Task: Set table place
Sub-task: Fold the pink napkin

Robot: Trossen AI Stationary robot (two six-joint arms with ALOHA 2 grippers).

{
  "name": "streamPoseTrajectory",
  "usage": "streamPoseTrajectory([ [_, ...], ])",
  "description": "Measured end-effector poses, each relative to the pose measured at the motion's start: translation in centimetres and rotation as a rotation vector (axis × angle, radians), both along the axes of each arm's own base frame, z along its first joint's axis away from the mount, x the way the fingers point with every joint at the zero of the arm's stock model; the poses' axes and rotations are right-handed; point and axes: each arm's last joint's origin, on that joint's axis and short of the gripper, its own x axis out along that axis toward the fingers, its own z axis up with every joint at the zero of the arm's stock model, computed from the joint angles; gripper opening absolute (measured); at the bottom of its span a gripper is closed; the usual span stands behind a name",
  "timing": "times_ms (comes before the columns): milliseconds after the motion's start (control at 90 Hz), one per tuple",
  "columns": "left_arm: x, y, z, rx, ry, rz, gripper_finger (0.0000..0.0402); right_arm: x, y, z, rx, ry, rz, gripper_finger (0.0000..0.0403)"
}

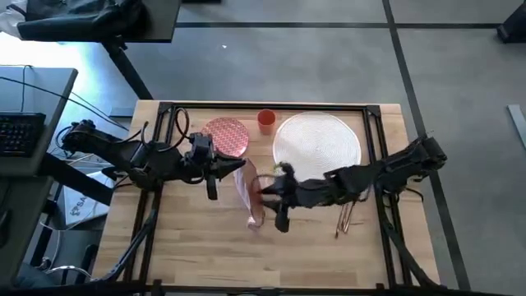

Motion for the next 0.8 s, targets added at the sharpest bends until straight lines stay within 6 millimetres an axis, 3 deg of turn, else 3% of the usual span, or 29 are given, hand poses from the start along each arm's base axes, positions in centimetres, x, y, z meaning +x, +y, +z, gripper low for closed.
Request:
streamPoseTrajectory([
  [178,0.0,0.0,-0.1,-0.008,0.006,-0.001,0.0000,0.0,-0.6,0.6,0.022,0.043,-0.080,0.0170],
  [333,0.0,0.0,-0.1,-0.007,0.008,-0.001,0.0000,-0.4,0.3,1.5,-0.009,0.024,-0.092,0.0218],
  [478,0.0,0.0,-0.1,-0.005,0.010,-0.002,0.0000,0.1,0.2,0.1,-0.060,0.041,-0.242,0.0247],
  [656,0.0,0.0,-0.1,-0.005,0.009,-0.002,0.0000,1.9,-0.2,-2.5,-0.034,0.044,-0.397,0.0247],
  [800,0.0,-0.1,0.0,-0.012,-0.008,-0.011,0.0000,2.7,-1.3,-4.3,-0.065,0.096,-0.486,0.0216],
])
